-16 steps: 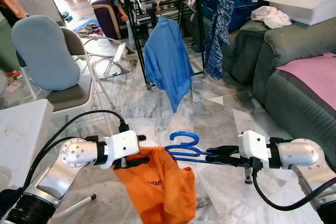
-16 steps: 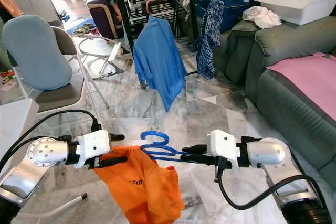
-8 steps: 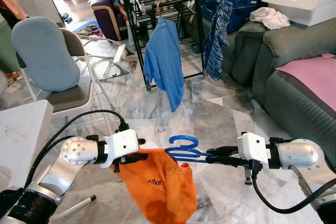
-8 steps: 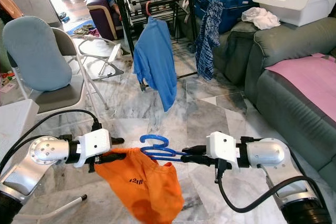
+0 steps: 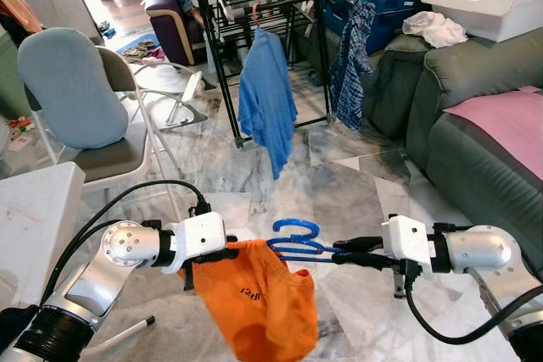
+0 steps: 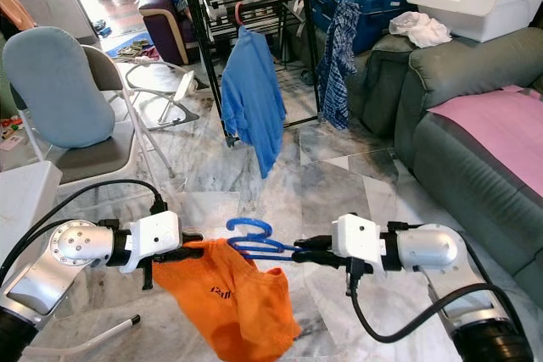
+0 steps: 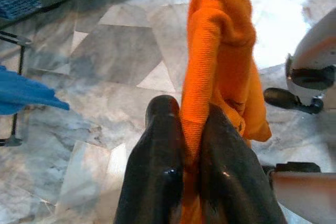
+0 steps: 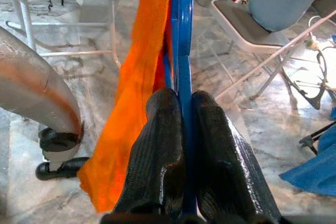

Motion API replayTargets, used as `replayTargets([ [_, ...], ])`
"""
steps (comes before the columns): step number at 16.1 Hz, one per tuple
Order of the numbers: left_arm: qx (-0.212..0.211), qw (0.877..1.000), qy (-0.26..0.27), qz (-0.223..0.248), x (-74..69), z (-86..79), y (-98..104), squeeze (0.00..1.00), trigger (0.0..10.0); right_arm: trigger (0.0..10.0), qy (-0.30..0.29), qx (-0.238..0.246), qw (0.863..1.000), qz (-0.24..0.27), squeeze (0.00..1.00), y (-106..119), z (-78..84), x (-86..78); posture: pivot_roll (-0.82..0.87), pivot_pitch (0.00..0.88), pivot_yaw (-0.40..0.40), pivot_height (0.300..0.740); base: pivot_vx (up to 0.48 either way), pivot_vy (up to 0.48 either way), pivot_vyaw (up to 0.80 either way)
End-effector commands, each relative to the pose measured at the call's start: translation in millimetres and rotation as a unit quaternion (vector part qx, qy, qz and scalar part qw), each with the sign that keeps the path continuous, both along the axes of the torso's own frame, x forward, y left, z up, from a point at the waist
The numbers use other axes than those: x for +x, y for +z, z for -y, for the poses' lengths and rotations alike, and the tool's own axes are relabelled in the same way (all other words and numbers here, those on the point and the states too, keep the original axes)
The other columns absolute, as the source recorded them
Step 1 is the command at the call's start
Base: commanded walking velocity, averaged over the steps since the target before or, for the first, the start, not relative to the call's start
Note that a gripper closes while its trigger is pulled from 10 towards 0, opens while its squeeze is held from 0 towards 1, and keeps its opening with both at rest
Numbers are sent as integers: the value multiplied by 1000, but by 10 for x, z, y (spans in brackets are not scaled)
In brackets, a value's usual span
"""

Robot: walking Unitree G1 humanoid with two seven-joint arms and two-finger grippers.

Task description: Hang hanger

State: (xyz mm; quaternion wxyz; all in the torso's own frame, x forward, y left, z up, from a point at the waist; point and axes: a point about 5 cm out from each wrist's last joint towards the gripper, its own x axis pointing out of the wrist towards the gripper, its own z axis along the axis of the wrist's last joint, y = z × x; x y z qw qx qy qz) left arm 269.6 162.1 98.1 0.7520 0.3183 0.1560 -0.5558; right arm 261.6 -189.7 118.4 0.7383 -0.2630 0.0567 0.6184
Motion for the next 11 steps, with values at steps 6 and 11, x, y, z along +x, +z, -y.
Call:
replayTargets([
  [6,2,1000,18,-20,-23,-92,-40,0,0,10000,-10,4,1000,0,0,24,-79,105,-86,20,119,740,0,0,0],
  [11,7,999,36,-20,-40,-157,-109,0,0,10000,-42,-35,998,10,1000,100,112,206,-93,22,114,740,0,0,0],
])
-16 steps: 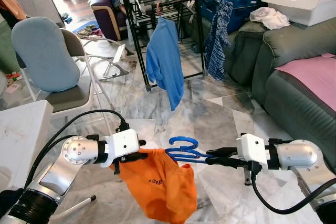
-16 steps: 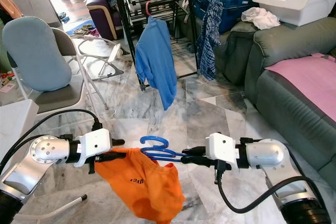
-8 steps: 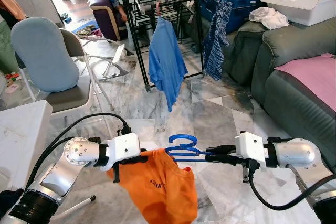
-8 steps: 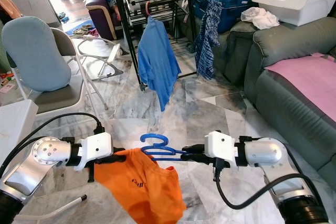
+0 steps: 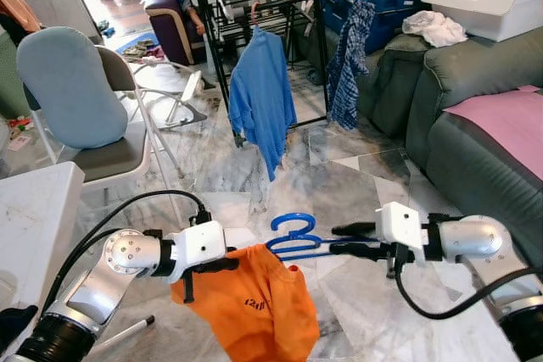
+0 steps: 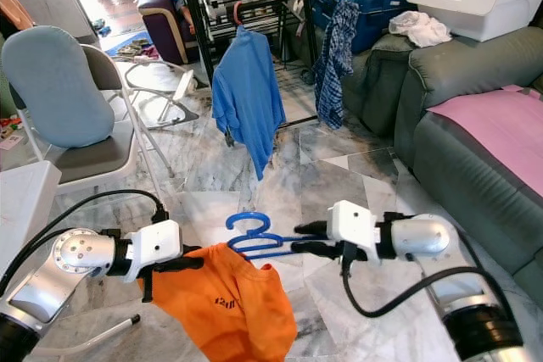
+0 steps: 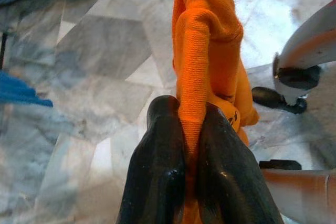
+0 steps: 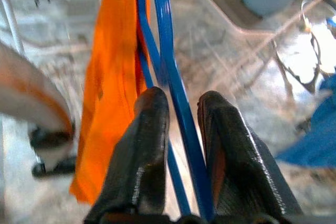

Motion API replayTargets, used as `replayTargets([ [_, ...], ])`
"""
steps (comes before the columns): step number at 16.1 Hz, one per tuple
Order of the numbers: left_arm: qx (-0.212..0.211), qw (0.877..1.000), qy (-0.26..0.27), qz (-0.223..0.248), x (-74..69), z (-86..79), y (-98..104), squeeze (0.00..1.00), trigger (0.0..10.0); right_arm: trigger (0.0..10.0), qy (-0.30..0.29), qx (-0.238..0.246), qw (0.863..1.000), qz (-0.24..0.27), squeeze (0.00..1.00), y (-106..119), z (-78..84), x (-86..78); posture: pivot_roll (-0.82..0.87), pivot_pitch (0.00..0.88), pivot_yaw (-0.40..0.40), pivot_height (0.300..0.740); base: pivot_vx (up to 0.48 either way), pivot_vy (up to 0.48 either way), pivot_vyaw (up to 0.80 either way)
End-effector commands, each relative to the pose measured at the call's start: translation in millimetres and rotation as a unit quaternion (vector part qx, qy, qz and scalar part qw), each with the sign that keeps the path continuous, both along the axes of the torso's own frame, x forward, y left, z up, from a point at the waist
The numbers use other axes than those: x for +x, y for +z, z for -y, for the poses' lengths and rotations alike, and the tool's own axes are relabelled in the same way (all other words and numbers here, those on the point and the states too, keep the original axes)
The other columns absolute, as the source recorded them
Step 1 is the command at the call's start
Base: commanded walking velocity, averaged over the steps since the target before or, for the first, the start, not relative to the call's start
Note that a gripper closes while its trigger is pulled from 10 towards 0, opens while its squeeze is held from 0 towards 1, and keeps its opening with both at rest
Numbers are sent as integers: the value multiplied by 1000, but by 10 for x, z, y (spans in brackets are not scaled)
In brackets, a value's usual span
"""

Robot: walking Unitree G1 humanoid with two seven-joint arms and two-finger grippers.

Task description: Hang hanger

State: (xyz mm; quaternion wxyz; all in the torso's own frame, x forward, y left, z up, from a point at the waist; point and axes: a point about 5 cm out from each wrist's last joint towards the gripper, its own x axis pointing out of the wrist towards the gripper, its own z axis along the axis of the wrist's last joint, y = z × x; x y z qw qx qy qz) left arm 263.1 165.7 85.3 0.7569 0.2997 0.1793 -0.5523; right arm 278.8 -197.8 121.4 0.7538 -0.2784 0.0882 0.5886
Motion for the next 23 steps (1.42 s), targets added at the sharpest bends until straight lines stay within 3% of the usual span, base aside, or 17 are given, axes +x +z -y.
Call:
replayTargets([
  [1,14,999,31,11,31,-158,7,0,0,10000,-18,-18,999,27,1000,118,96,85,-94,22,114,740,0,0,0],
  [4,26,995,88,37,96,-293,-50,0,0,10000,-81,-46,991,97,1000,311,238,267,-97,23,115,740,0,0,0],
  [5,31,987,150,49,152,-423,-92,0,0,10000,-114,-18,986,120,1000,424,261,342,-97,23,115,740,0,0,0],
  [8,14,970,235,63,227,-598,-85,0,0,10000,-190,48,968,156,1000,545,238,463,-102,26,115,740,0,0,0],
  [11,-5,944,315,96,313,-683,-49,0,0,10000,-202,145,958,142,1000,602,50,450,-101,28,112,740,0,0,0],
  [12,-30,938,330,98,318,-668,-25,0,0,10000,-213,160,955,130,1000,520,-27,433,-99,30,109,740,0,0,0],
  [13,-60,939,325,99,308,-586,17,0,0,10000,-235,189,947,110,1000,433,-111,419,-92,32,104,740,0,0,0],
  [15,-92,935,325,112,310,-505,99,0,0,10000,-304,291,906,53,1000,379,-186,454,-82,39,97,740,0,0,0],
  [16,-99,933,322,127,315,-466,159,0,0,10000,-341,301,890,31,1000,257,-230,442,-76,42,91,740,0,0,0],
  [17,-107,933,318,133,316,-442,194,0,0,10000,-352,302,885,25,1000,205,-247,433,-76,42,91,740,0,0,0],
  [18,-122,932,311,142,318,-402,272,0,0,10000,-385,305,871,3,1000,100,-266,419,-66,45,87,740,0,0,0],
  [19,-127,932,305,146,318,-386,305,0,0,10000,-396,304,867,-4,624,66,-268,419,-66,45,87,740,0,0,0],
  [20,-137,934,291,158,319,-357,388,0,0,10000,-427,303,852,-25,0,-14,-267,427,-64,47,89,740,0,0,0],
  [21,-142,935,281,164,313,-343,430,0,0,10000,-445,278,851,-21,0,-57,-265,440,-67,54,91,740,0,0,0],
  [23,-135,944,234,188,261,-306,518,0,0,10000,-465,255,847,-18,1000,-97,-287,443,-68,63,96,740,0,0,0],
])
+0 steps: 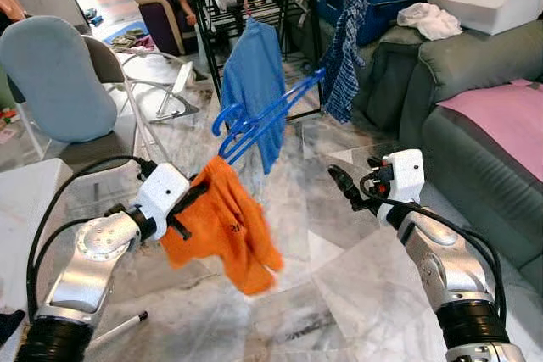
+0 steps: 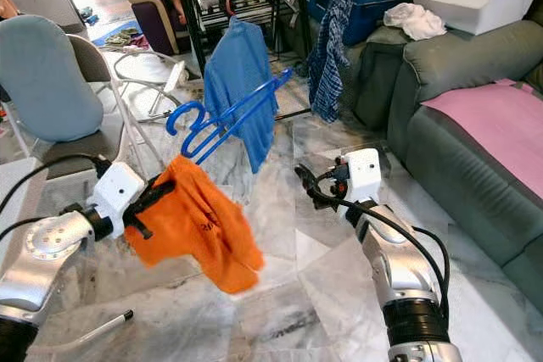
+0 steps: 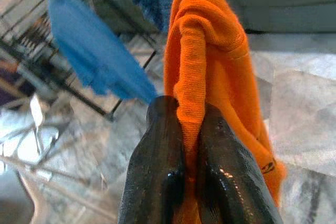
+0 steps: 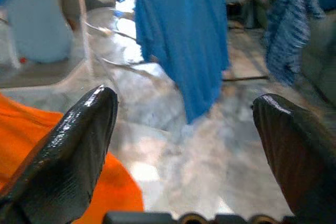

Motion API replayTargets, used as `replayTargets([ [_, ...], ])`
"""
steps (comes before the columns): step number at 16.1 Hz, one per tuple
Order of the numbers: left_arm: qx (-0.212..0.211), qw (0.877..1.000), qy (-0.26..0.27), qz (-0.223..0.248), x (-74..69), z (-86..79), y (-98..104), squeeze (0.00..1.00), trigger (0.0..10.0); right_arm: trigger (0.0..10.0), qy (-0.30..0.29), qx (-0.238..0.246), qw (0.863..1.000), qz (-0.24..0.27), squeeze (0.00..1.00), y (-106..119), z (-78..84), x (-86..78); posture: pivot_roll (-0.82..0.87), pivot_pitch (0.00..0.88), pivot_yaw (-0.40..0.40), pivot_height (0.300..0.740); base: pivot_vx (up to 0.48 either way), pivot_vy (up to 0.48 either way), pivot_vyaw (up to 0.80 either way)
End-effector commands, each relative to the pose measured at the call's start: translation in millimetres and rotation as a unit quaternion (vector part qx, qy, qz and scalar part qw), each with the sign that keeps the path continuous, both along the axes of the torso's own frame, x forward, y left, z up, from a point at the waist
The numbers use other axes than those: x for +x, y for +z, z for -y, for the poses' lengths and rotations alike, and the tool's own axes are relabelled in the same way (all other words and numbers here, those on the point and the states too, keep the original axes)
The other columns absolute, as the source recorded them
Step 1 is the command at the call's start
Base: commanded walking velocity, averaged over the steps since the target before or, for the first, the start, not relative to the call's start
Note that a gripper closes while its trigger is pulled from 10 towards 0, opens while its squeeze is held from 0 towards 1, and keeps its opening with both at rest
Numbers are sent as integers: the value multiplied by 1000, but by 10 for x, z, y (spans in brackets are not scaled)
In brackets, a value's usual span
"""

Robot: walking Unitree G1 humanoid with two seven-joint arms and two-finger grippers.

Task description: Hang hanger

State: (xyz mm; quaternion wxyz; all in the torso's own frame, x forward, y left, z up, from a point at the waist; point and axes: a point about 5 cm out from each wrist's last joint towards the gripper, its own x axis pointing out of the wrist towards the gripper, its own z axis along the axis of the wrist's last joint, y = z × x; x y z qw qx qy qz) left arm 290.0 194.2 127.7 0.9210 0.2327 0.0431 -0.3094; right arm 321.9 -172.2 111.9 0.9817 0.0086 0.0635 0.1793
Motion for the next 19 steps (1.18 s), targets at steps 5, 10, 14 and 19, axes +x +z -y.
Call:
replayTargets([
  [5,80,987,-129,49,-168,97,183,0,0,10000,84,-19,996,-23,675,-17,-168,-80,-67,62,97,740,0,0,0],
  [10,91,978,-173,75,-193,231,237,0,0,10000,153,14,988,-31,0,19,-322,-115,-68,67,102,740,0,0,0],
  [14,61,977,-183,96,-193,399,331,0,0,10000,222,42,974,-25,0,92,-456,-214,-68,65,102,740,0,0,0],
  [19,29,975,-186,119,-185,512,450,0,0,10000,262,40,964,-34,0,67,-529,-299,-66,59,105,740,0,0,0],
])
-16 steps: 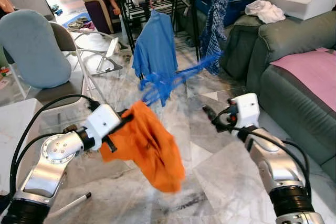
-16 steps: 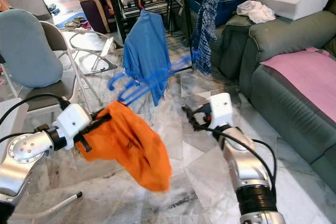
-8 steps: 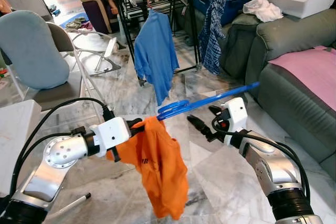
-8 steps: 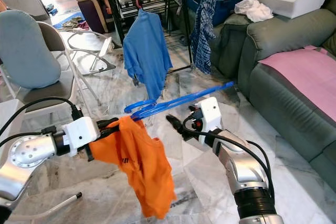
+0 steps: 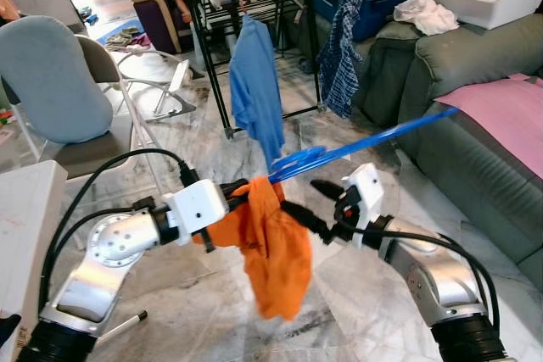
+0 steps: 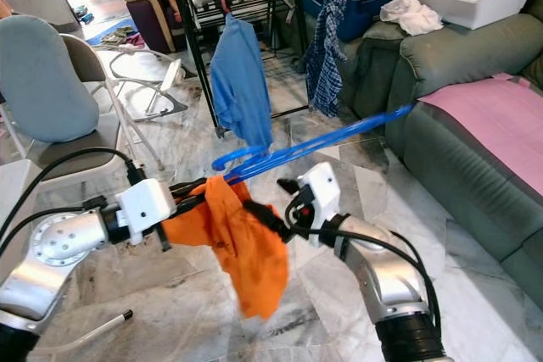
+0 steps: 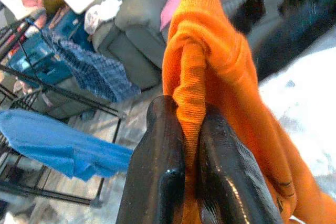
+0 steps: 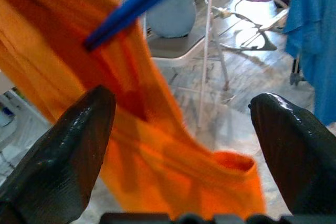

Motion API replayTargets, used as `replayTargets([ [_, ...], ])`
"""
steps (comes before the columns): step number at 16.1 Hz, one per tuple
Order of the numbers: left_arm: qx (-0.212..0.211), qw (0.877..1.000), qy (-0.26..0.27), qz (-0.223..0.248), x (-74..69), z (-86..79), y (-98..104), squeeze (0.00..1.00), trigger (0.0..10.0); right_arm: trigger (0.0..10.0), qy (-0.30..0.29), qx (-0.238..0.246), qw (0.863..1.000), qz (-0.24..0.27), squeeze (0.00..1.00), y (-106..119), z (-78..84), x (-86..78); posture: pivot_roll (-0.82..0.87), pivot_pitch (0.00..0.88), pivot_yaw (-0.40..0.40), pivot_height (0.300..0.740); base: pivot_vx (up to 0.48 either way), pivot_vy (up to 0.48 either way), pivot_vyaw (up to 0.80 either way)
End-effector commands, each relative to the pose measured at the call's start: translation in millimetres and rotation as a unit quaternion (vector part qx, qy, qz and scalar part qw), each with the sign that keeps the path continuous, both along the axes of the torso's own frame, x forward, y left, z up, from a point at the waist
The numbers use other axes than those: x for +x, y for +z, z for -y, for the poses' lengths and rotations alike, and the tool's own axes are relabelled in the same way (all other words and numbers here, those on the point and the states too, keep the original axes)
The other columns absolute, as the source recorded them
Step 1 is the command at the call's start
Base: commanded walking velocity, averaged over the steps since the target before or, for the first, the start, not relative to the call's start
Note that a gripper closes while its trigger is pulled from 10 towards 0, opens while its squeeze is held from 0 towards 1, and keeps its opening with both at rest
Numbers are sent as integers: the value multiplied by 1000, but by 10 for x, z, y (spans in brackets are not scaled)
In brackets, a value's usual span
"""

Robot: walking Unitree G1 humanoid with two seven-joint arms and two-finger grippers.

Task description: Hang hanger

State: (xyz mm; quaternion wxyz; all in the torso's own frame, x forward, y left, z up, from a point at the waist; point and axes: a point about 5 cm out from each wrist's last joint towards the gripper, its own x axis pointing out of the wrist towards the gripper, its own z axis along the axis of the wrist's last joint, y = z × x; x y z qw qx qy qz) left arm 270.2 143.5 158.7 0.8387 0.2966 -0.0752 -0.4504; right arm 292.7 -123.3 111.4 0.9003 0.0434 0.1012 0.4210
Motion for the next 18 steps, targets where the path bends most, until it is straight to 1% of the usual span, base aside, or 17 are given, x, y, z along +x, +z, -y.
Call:
replayTargets([
  [1,-23,999,-7,24,-7,41,156,0,0,10000,10,-2,1000,16,0,74,-36,0,-66,59,105,740,0,0,0],
  [3,-48,998,-29,18,-91,150,166,0,0,10000,3,-6,1000,20,0,84,-27,29,-61,56,102,740,0,0,0],
  [4,-55,998,-30,14,-100,163,172,0,0,10000,4,-6,1000,21,0,87,-27,30,-61,56,102,740,0,0,0],
  [6,-69,997,-40,20,-123,184,233,0,0,10000,2,-11,1000,20,0,69,-17,34,-61,56,102,740,0,0,0],
  [7,-82,996,-42,7,-130,194,258,0,0,10000,1,-9,1000,21,0,74,-13,35,-58,57,98,740,0,0,0],
  [8,-64,997,-38,4,-128,170,216,0,0,10000,3,-6,1000,25,0,97,-9,34,-58,57,98,740,0,0,0],
  [9,-57,998,-36,4,-126,156,192,0,0,10000,4,-4,1000,27,0,109,-8,36,-58,57,98,740,0,0,0],
  [10,-44,999,-28,-2,-112,108,118,0,0,10000,6,1,1000,31,0,148,11,48,-59,54,102,740,0,0,0],
  [11,-41,999,-28,-2,-109,99,105,0,0,10000,5,3,999,32,0,157,26,56,-59,54,102,740,0,0,0],
  [14,-44,998,-34,-5,-123,125,132,0,0,10000,0,0,999,34,0,152,68,73,-62,57,102,740,0,0,0],
  [15,-43,998,-47,1,-160,160,161,0,0,10000,1,-3,999,34,0,148,60,78,-61,58,98,740,0,0,0],
  [17,-57,997,-54,10,-173,226,239,0,0,10000,3,-3,999,33,0,138,45,84,-54,59,94,740,0,0,0],
  [18,-57,997,-57,14,-176,239,253,0,0,10000,4,-3,999,33,0,134,40,85,-54,59,94,740,0,0,0],
])
